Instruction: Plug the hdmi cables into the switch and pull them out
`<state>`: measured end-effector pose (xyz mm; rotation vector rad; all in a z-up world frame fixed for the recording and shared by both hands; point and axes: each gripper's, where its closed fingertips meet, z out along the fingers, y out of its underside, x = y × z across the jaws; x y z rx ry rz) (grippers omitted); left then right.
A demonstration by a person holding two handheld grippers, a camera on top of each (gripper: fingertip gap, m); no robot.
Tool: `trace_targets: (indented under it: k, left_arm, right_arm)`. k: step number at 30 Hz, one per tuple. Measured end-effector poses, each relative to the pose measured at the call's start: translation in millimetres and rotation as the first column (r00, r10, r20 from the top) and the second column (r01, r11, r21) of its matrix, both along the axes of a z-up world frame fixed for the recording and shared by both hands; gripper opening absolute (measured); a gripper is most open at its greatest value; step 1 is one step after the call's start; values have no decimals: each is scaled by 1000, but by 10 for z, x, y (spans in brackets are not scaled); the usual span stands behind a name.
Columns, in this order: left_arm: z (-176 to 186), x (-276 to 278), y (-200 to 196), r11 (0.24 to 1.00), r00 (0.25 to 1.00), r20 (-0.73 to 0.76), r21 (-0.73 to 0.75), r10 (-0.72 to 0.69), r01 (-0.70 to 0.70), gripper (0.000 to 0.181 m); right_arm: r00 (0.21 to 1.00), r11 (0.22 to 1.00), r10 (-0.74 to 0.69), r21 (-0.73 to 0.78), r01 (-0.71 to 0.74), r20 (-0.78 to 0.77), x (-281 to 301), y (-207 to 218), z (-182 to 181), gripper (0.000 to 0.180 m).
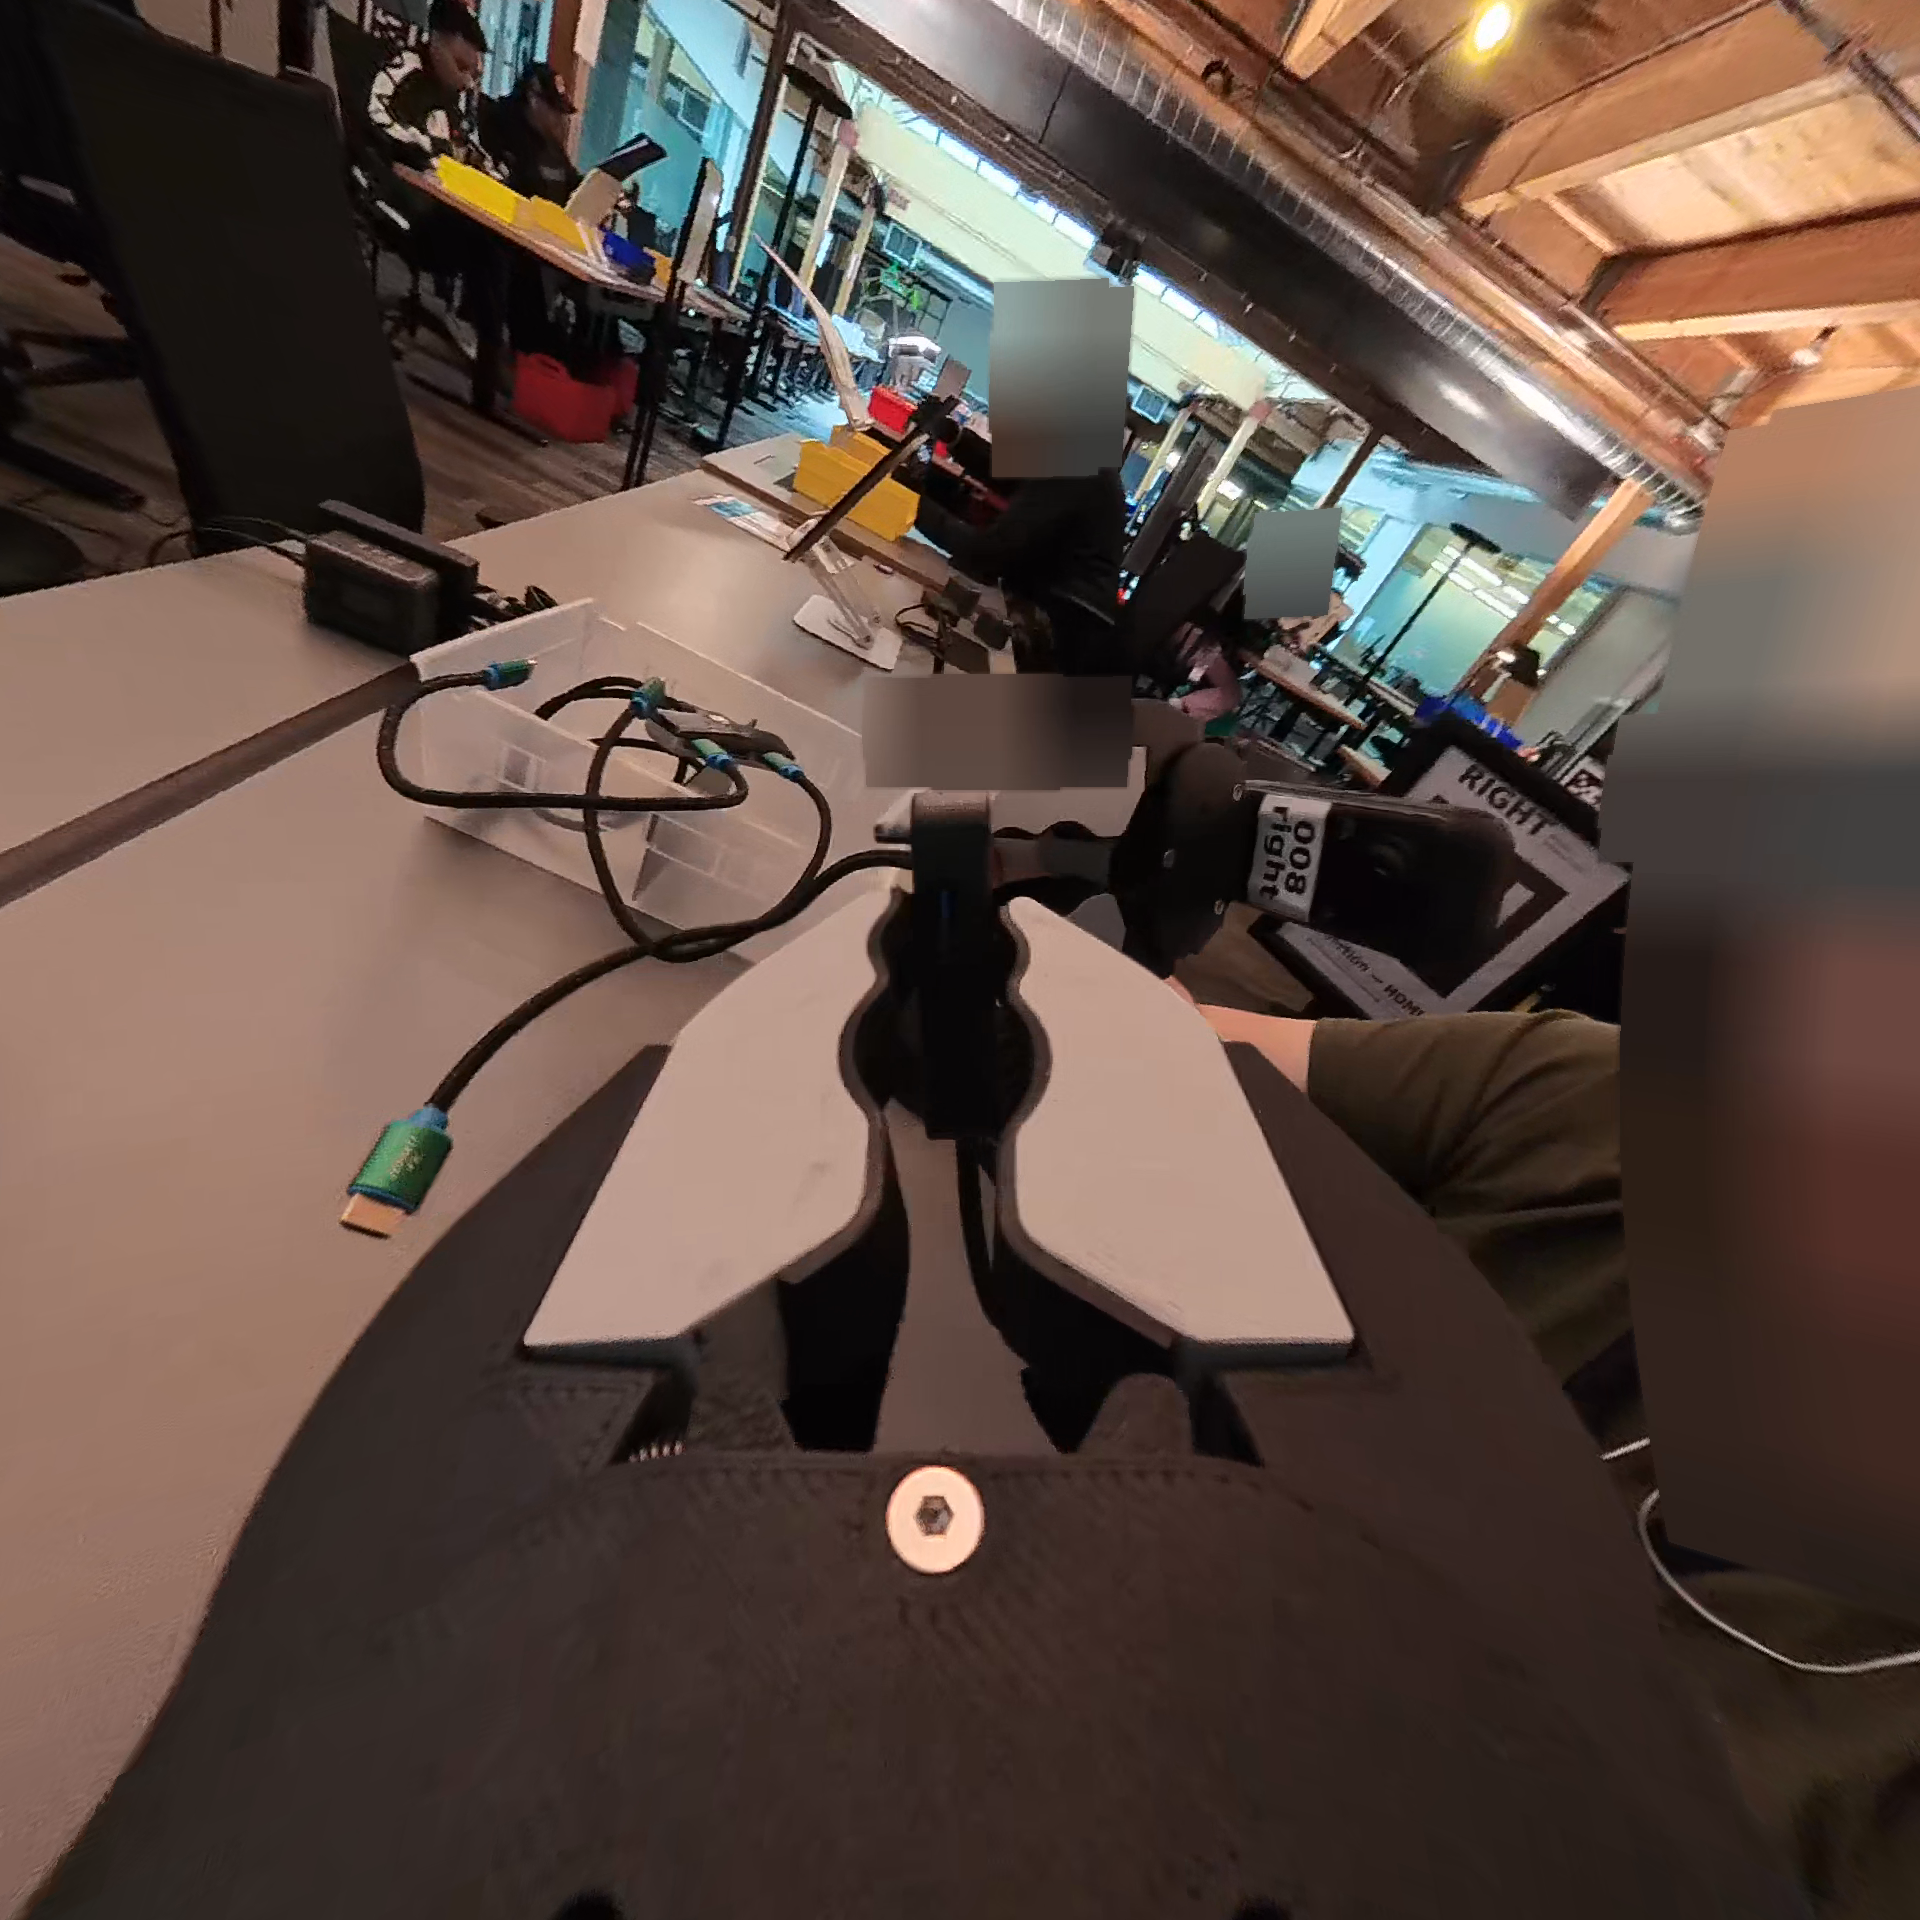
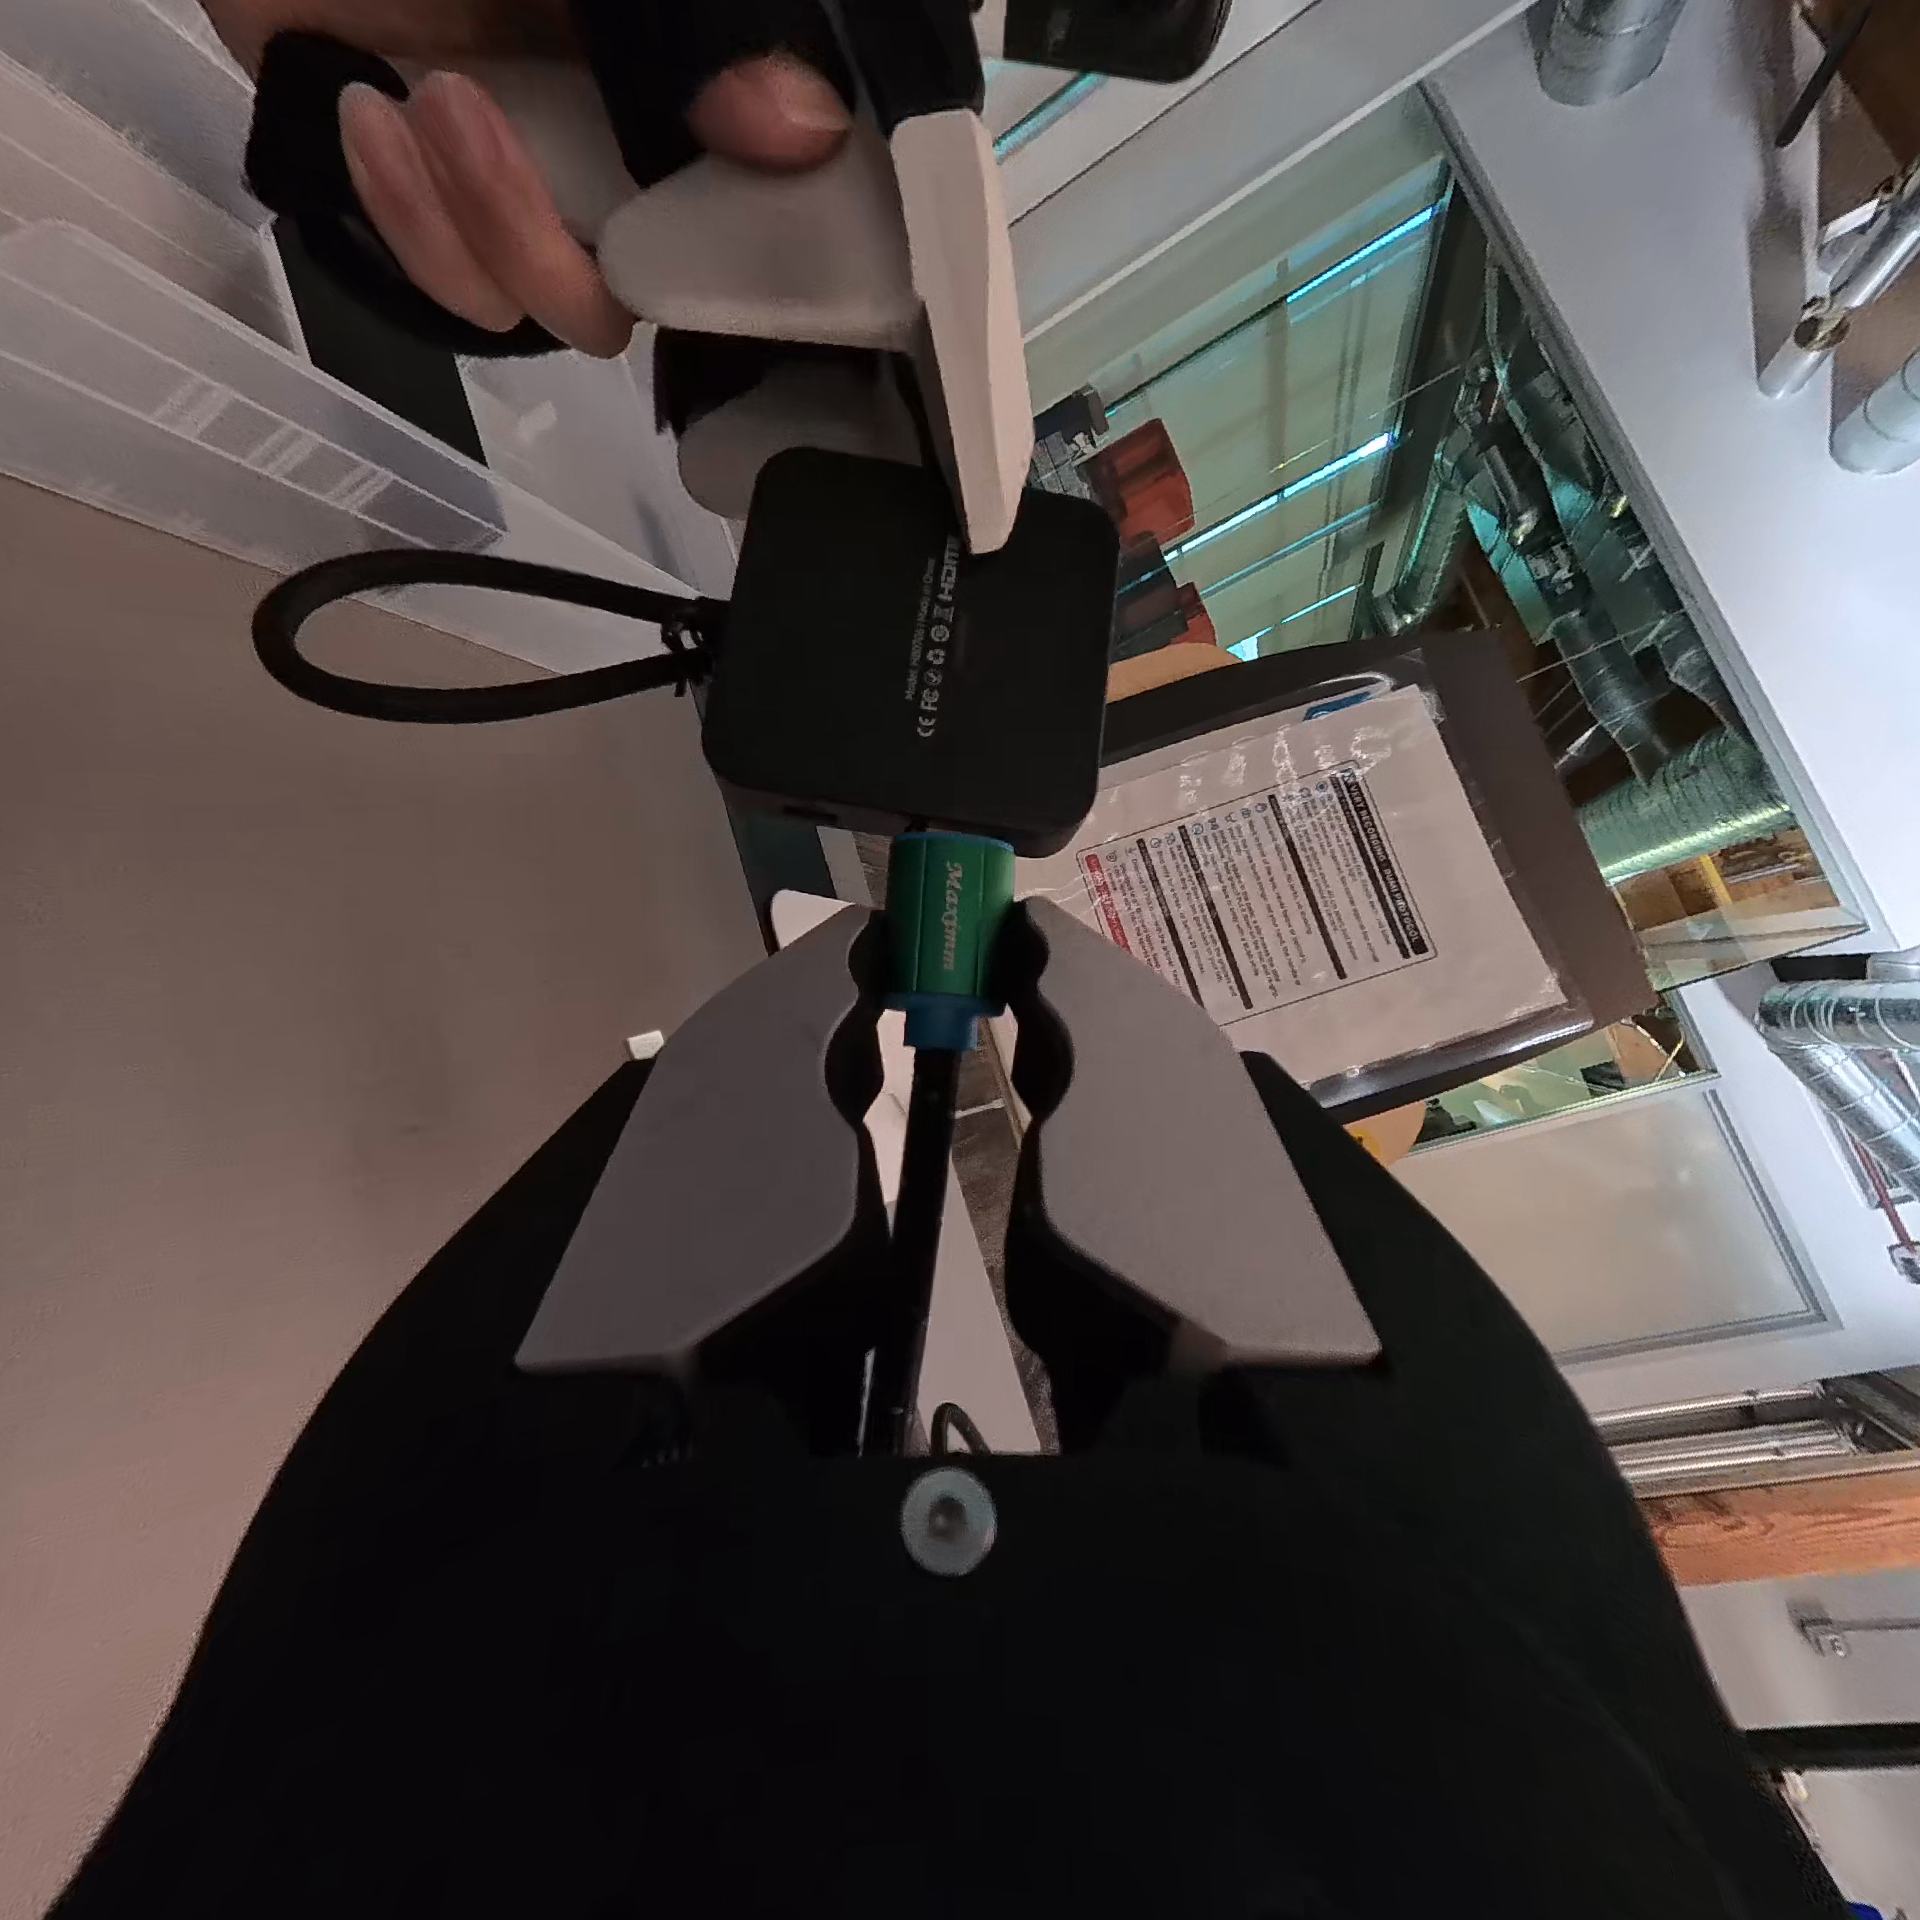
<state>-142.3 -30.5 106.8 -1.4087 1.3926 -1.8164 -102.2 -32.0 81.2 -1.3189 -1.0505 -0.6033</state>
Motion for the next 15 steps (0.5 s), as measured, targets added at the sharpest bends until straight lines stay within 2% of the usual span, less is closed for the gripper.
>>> trace_targets:
  k: [7,15]
  left_arm:
    - [-62,53,-2,1000,1000,2,-7,-11,11,14]
    - [-123,83,-11,1000,1000,-25,2,-10,10,13]
  right_arm:
    - [1000,1000,-1,0,1,-9,66,8,9,21]
    - [998,1000,-4,-19,6,69,84,2,-57,20]
